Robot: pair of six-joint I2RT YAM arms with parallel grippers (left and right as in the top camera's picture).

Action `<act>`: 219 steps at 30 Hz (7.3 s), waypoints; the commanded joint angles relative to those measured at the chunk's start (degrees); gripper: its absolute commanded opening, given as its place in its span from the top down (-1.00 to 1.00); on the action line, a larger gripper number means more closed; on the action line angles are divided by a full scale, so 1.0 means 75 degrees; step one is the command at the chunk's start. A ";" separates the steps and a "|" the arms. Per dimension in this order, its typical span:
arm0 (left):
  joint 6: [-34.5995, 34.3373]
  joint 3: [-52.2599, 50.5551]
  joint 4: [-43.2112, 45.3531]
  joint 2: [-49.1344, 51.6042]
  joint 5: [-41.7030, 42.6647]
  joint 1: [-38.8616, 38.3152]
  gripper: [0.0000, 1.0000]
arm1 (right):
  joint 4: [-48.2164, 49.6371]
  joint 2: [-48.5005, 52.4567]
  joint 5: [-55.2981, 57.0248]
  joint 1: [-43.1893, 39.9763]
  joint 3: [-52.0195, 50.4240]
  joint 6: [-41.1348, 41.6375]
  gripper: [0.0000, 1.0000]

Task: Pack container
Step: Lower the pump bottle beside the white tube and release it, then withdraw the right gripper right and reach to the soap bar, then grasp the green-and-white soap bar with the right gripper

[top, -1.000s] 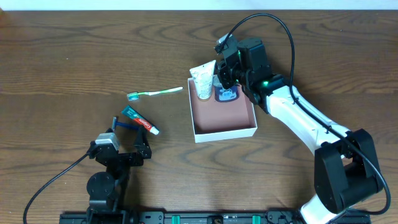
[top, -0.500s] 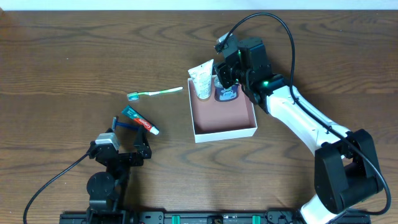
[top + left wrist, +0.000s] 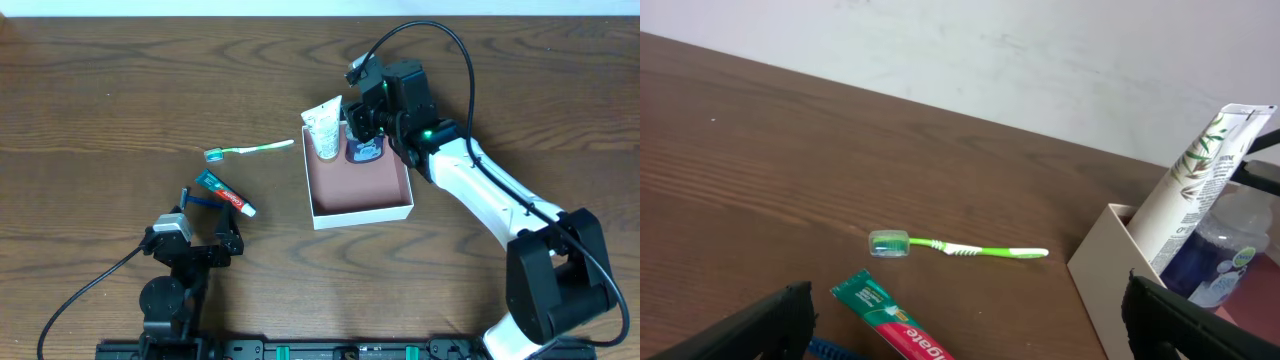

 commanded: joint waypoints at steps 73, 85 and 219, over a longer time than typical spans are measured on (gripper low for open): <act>0.0131 -0.0230 -0.0076 -0.0044 0.0079 0.0032 -0.96 | -0.1145 -0.0568 0.2678 0.1489 -0.2186 0.0128 0.97; 0.0131 -0.0230 -0.0076 -0.0044 0.0079 0.0032 -0.96 | -0.0108 -0.0510 0.3232 0.1387 -0.2186 -0.0041 0.97; 0.0131 -0.0230 -0.0076 -0.0044 0.0079 0.0032 -0.96 | -0.2436 -0.0207 0.1148 -0.3940 -0.1495 -0.1440 -0.99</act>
